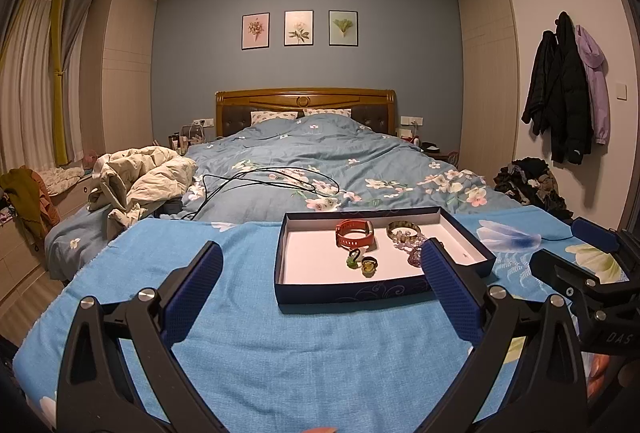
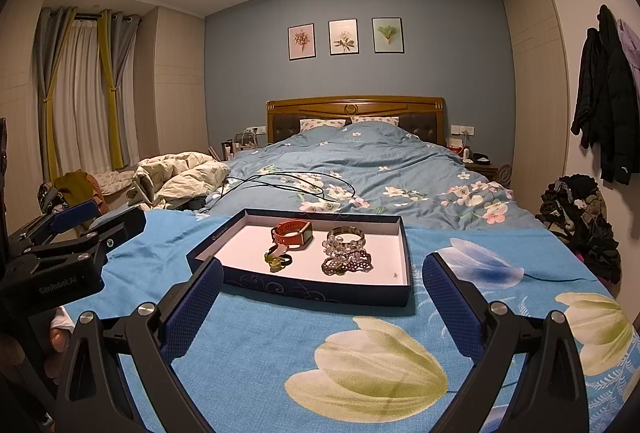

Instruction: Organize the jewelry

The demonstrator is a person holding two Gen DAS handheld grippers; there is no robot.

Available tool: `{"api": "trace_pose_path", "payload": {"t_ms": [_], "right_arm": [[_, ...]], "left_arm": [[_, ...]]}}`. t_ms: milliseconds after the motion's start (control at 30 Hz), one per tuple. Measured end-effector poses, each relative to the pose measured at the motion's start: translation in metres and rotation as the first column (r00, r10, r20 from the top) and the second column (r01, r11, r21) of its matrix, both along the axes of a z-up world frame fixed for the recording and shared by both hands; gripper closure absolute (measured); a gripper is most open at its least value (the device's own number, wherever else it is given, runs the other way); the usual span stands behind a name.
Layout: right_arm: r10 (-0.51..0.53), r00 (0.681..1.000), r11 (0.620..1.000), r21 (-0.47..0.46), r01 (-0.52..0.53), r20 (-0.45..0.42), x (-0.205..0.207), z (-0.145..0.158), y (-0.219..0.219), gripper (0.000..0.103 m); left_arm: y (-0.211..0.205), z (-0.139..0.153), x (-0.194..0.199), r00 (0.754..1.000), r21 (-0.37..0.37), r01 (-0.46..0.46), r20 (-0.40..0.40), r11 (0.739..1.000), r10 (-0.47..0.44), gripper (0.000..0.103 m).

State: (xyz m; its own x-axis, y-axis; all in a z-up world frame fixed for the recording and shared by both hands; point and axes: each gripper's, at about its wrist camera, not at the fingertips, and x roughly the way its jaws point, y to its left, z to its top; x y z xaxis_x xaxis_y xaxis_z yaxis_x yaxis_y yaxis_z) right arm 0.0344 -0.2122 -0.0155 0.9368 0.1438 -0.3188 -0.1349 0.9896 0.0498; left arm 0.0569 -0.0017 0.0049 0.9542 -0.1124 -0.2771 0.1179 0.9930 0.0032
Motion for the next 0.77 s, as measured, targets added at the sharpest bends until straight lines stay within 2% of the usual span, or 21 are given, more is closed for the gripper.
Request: {"api": "trace_pose_path", "payload": {"t_ms": [533, 633, 700, 767], "right_arm": [[-0.001, 1.000, 1.000, -0.020, 0.000, -0.017, 0.004, -0.002, -0.003, 0.007], [-0.001, 0.997, 0.999, -0.051, -0.003, -0.080, 0.017, -0.007, -0.013, 0.007], [-0.039, 0.990, 0.996, -0.081, 0.028, -0.136, 0.030, -0.013, -0.029, 0.007], [-0.092, 0.963, 0.992, -0.103, 0.067, -0.255, 0.057, -0.025, -0.060, 0.007]], "left_arm": [[0.001, -0.011, -0.001, 1.000, -0.004, -0.004, -0.006, 1.000, 0.004, 0.006], [0.005, -0.017, 0.008, 0.998, -0.009, -0.010, -0.059, 1.000, 0.009, 0.006], [0.009, -0.023, 0.019, 0.994, 0.002, -0.020, -0.112, 1.000, 0.020, 0.006], [0.015, -0.030, 0.032, 0.986, 0.019, -0.037, -0.164, 0.999, 0.039, 0.006]]}}
